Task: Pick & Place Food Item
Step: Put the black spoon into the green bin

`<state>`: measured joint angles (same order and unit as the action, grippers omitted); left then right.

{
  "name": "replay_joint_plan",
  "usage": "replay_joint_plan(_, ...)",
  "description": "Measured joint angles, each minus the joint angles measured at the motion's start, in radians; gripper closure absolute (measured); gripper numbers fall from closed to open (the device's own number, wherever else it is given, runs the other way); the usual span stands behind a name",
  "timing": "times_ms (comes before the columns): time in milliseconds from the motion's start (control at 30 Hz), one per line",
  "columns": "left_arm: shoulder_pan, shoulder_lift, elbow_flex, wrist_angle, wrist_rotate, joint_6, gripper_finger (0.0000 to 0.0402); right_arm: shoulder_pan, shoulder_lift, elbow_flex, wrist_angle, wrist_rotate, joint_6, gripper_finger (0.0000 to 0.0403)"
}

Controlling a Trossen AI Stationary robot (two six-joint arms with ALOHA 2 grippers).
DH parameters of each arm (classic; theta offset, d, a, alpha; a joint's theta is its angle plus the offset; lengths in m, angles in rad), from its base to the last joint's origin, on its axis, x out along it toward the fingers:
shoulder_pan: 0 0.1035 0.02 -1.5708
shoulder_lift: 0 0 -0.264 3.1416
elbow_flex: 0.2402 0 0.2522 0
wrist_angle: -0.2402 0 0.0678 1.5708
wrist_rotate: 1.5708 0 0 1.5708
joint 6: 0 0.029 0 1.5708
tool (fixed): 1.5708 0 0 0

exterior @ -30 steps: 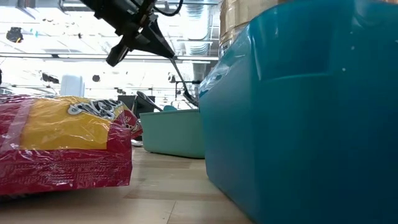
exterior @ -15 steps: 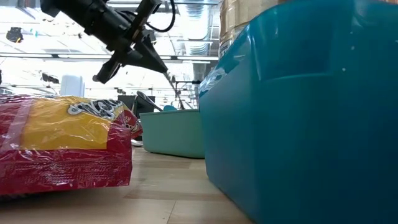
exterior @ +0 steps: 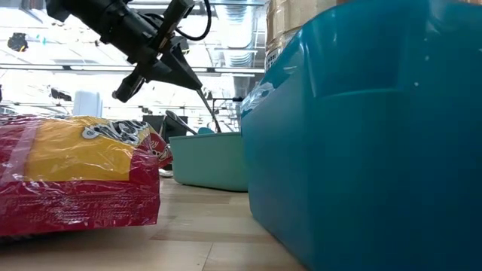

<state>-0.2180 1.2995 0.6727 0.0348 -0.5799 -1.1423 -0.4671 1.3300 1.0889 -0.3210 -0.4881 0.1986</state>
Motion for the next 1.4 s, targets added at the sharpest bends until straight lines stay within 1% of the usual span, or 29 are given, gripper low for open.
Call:
replay_joint_plan(200, -0.001, 0.001, 0.000, 0.013, -0.014, 0.000, 0.0399, 0.000, 0.000, 0.000, 0.000, 0.000, 0.000, 0.0291)
replay_joint_plan(467, -0.030, 0.060, 0.000, 0.081, -0.035, 0.000, 0.0399, 0.000, 0.000, 0.000, 0.004, 0.000, 0.000, 0.0291)
replay_joint_plan(600, -0.045, 0.069, 0.000, 0.083, -0.093, 0.000, 0.0398, 0.000, 0.000, 0.000, 0.006, 0.000, 0.001, 0.0291)
replay_joint_plan(767, -0.062, 0.069, 0.000, 0.087, -0.123, 0.000, 0.0399, 0.000, 0.000, 0.000, 0.007, 0.000, 0.001, 0.0291)
replay_joint_plan(933, -0.078, 0.069, 0.000, 0.087, -0.183, -0.007, 0.0398, 0.000, 0.000, 0.000, 0.008, 0.000, 0.001, 0.0291)
replay_joint_plan(1100, -0.079, 0.092, 0.000, 0.093, -0.188, -0.010, 0.0400, 0.000, 0.000, 0.000, 0.008, 0.000, 0.001, 0.0291)
replay_joint_plan(1300, -0.085, 0.153, 0.000, 0.157, -0.187, -0.022, 0.0397, 0.000, 0.000, 0.000, 0.010, 0.000, 0.001, 0.0291)
replay_joint_plan(1400, -0.085, 0.156, 0.000, 0.174, -0.186, -0.022, 0.0399, 0.000, 0.000, 0.000, 0.012, 0.000, 0.001, 0.0291)
